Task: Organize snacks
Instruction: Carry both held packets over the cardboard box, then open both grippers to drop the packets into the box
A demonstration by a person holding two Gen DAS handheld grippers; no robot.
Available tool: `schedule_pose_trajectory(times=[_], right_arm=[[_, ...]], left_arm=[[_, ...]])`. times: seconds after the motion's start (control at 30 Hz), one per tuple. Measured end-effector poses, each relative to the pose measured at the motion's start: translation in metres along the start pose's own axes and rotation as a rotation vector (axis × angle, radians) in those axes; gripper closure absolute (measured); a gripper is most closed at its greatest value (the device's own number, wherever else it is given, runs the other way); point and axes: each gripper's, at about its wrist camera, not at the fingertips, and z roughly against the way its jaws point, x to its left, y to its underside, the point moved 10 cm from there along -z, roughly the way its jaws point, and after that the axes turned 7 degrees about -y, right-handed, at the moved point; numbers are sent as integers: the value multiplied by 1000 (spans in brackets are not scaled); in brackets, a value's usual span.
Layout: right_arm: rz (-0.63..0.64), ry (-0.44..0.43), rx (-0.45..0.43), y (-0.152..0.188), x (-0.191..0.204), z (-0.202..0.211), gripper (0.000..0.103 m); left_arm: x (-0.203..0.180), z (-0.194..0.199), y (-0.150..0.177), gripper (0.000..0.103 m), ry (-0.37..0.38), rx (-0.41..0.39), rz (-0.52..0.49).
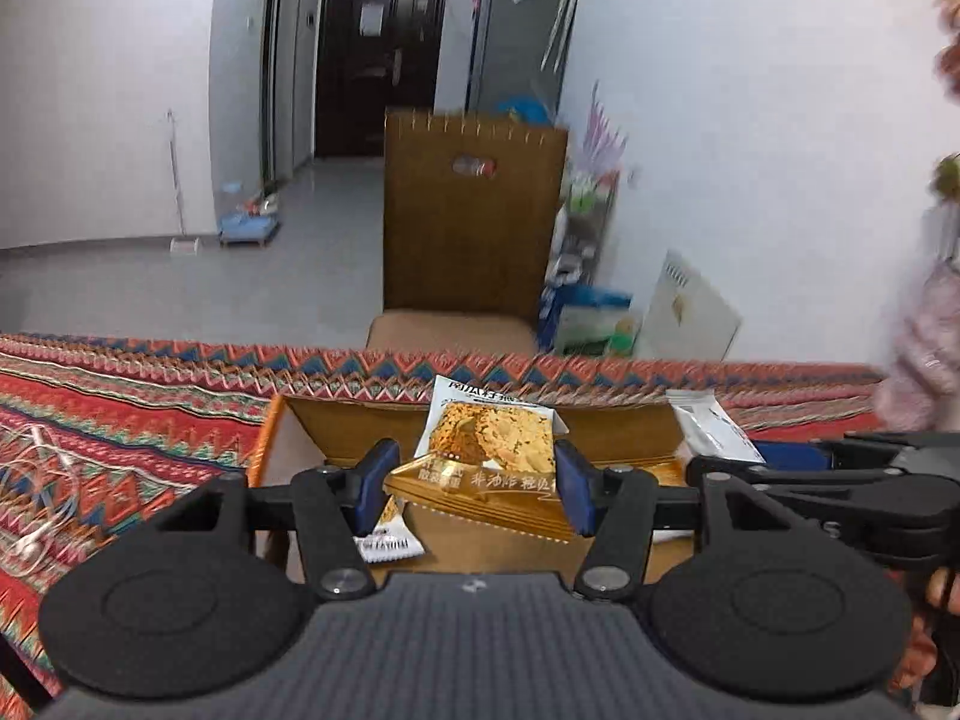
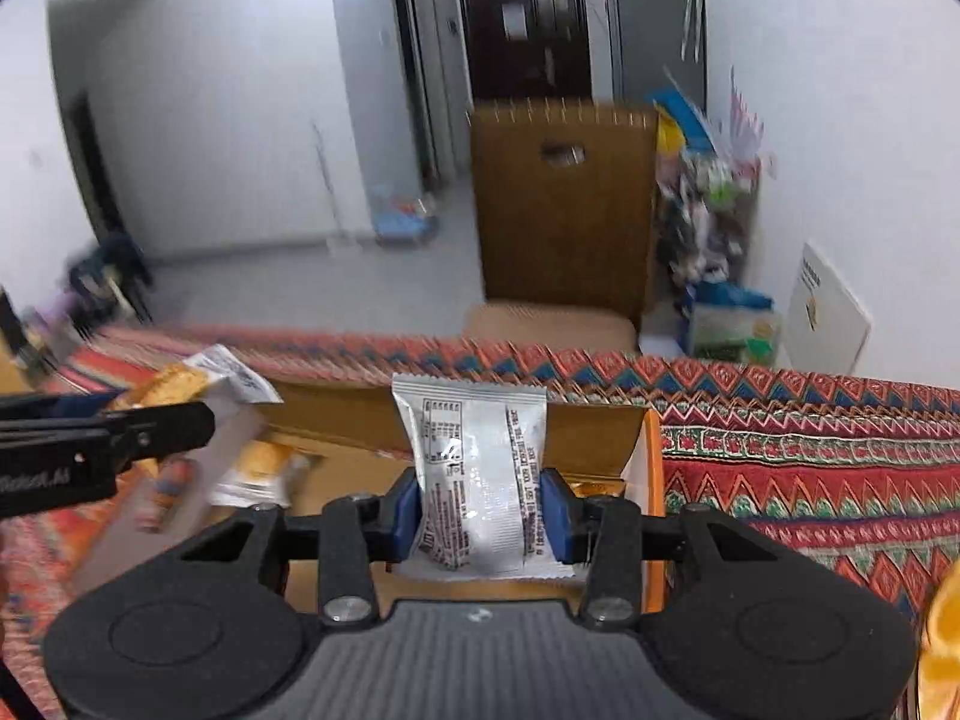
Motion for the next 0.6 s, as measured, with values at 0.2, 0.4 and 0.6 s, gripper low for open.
schedule_pose_trajectory(times=[0.2,0.4,0.6], right_arm=[[-100,1,153,4,-10,-84,58],[-132,-9,172,9,-4,-101,49],[-118,5,156,-2,2,-89,41]], left_arm=[[7,-101,21,47,-60,174,57],[17,-117,26,33,-3,216,133],[27,-102,22,28,12,216,117]])
